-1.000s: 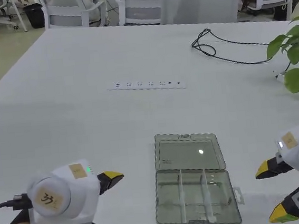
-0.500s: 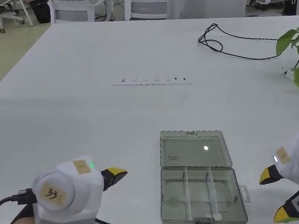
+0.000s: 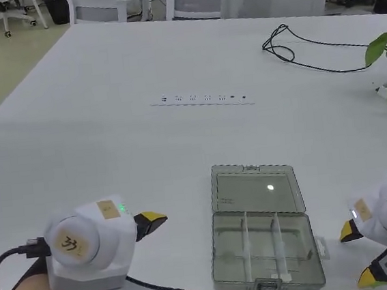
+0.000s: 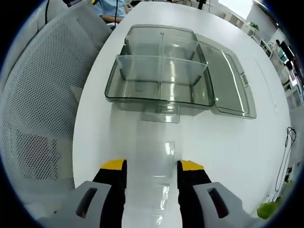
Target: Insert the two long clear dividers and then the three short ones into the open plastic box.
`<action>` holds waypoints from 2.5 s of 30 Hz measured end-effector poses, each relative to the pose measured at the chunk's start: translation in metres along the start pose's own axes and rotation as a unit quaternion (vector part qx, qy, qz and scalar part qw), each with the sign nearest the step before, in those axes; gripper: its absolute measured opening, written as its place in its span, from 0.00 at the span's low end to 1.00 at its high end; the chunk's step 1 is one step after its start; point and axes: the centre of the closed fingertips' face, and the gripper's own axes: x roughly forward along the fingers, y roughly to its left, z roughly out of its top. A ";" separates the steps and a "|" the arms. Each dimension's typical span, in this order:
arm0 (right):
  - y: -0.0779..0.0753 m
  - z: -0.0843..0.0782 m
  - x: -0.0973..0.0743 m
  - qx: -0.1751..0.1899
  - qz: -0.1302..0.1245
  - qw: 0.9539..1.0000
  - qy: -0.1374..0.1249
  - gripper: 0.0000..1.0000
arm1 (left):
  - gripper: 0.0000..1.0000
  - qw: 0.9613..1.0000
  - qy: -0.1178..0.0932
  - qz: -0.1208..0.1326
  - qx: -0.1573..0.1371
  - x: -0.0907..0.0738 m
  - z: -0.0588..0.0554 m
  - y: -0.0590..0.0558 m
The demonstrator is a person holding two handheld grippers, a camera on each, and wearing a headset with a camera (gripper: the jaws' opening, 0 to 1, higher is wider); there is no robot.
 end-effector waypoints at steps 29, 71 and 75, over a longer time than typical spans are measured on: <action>-0.001 -0.001 -0.007 0.022 -0.029 0.999 -0.009 0.33 | 1.00 1.000 -0.004 0.002 0.000 -0.003 0.002 0.000; 0.020 0.122 -0.120 0.005 -0.175 0.979 -0.103 0.33 | 0.61 0.975 -0.069 -0.097 -0.186 0.024 0.073 -0.047; 0.022 0.132 -0.125 0.002 -0.179 0.978 -0.109 0.33 | 0.55 0.970 -0.072 -0.113 -0.201 0.029 0.079 -0.055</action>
